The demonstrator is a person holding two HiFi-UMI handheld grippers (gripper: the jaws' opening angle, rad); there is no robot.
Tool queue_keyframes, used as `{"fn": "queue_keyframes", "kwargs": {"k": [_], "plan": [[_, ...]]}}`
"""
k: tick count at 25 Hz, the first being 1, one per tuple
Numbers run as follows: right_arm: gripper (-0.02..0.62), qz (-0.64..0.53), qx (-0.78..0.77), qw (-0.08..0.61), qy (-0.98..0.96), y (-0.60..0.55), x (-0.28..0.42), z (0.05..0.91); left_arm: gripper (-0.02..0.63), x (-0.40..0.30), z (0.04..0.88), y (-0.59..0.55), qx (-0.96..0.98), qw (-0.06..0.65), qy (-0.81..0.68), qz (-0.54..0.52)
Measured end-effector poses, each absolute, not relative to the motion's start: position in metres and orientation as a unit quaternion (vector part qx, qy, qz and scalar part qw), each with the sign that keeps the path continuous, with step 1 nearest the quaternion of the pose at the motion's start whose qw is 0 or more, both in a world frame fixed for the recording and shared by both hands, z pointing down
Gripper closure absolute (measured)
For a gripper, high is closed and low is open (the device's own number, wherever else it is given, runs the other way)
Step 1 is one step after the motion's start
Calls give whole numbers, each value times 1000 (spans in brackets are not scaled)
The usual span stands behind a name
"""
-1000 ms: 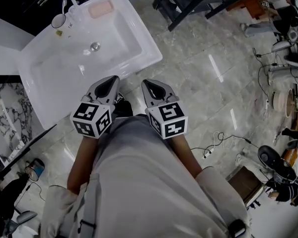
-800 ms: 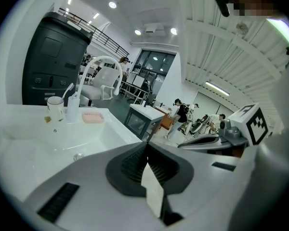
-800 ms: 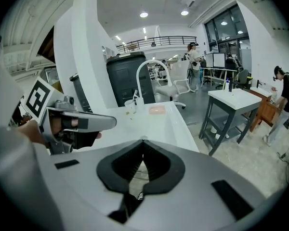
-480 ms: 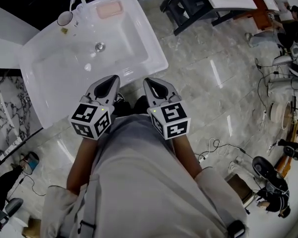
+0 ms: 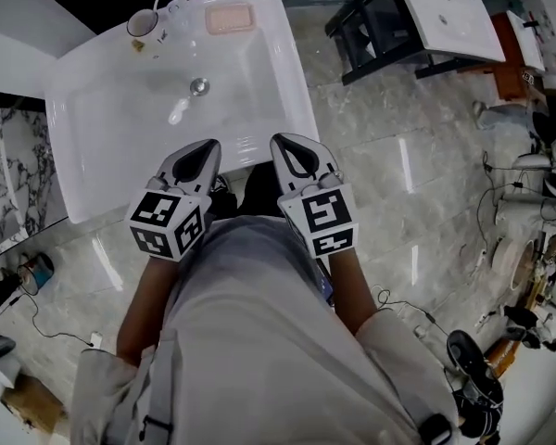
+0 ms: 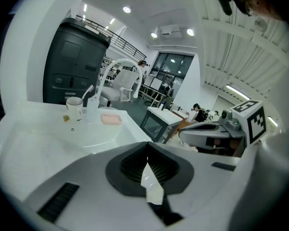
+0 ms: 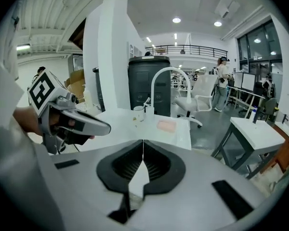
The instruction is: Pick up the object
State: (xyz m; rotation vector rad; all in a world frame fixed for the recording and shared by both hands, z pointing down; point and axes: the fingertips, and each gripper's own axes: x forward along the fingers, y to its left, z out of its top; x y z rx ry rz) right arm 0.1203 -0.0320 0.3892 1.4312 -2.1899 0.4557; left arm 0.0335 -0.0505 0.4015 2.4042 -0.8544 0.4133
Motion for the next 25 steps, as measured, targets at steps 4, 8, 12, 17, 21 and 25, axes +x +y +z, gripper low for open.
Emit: {"fn": "queue_keyframes", "kwargs": {"k": [4,8,12,17,21,25], "plan": [[586,145,501,249,-816,-57,134,381,605,37,396,-70,885,275,-349,142],[586,129,478,260,-829,-81,141,379,606,44,393,-83,877,278,-368,133],[586,115,457,275,-838,-105,142,383,604,47,397,-97,870,279,-385,134],[586,103,438,290,-845,-131,139,386,606,47,399,-107,861,292,-397,126],[586,96,425,301,-848,-146,133,390,606,43,402,-113,856,300,-402,125],[586,91,414,313,-850,-161,128,397,604,40,404,-120,854,305,-404,123]]}}
